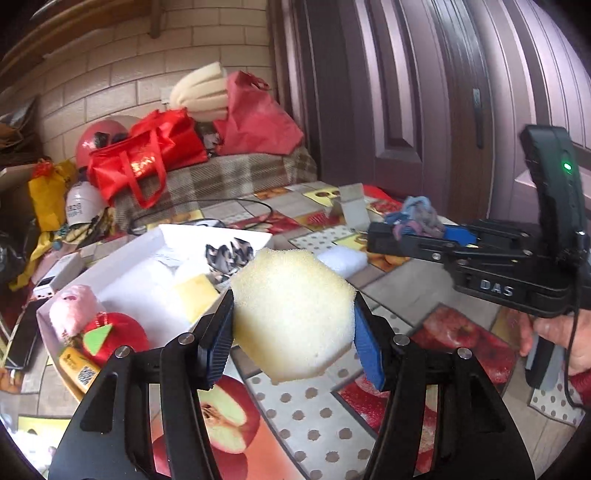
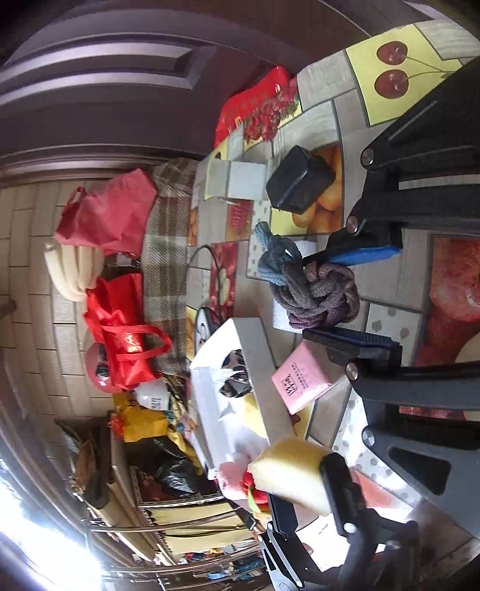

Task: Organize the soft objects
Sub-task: 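Carry the foam pad with the left tool into the tray while the right tool releases the rope knot there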

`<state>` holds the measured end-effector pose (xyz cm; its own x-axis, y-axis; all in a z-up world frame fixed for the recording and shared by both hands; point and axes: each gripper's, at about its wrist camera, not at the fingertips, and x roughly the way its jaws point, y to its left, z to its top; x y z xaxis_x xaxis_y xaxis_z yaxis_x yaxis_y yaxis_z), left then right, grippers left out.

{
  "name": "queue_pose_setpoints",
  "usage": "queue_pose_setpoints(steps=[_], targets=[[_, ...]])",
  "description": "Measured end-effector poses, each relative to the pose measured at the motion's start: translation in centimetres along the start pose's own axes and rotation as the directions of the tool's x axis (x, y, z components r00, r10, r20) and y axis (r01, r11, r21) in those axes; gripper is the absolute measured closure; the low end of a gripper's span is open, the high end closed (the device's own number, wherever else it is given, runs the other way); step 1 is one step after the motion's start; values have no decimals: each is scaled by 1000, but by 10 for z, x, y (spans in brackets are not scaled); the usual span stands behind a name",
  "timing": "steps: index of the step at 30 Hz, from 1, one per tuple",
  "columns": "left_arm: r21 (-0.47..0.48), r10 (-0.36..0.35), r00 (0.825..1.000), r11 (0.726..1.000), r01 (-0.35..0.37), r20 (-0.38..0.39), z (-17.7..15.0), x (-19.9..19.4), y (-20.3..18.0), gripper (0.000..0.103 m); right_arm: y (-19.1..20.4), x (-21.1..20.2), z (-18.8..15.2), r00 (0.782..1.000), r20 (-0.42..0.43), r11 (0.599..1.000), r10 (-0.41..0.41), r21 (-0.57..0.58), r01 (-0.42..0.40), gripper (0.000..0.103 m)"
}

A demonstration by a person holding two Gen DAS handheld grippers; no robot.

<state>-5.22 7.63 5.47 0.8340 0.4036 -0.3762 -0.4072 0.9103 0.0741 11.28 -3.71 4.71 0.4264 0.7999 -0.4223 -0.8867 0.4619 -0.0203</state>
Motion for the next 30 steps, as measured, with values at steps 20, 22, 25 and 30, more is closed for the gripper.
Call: queue_pose_setpoints(steps=[20,22,25,30], targets=[[-104,62,997,993,-57,46,-4,-10,22,44,17,-39,-8,988,136,997,-71,17,70,72],[-98,65,997,993,-60,49,-4,-11,23,44,18,-40,-8,988,135,997,-74,14,72,72],[-62,87,994,995,-83,59,-5,-15,24,44,19,-39,-8,989,130,997,-77,15,76,72],[-75,207,975,977,-202,75,-10,-25,62,44,24,-31,-5,991,123,998,-56,33,53,72]])
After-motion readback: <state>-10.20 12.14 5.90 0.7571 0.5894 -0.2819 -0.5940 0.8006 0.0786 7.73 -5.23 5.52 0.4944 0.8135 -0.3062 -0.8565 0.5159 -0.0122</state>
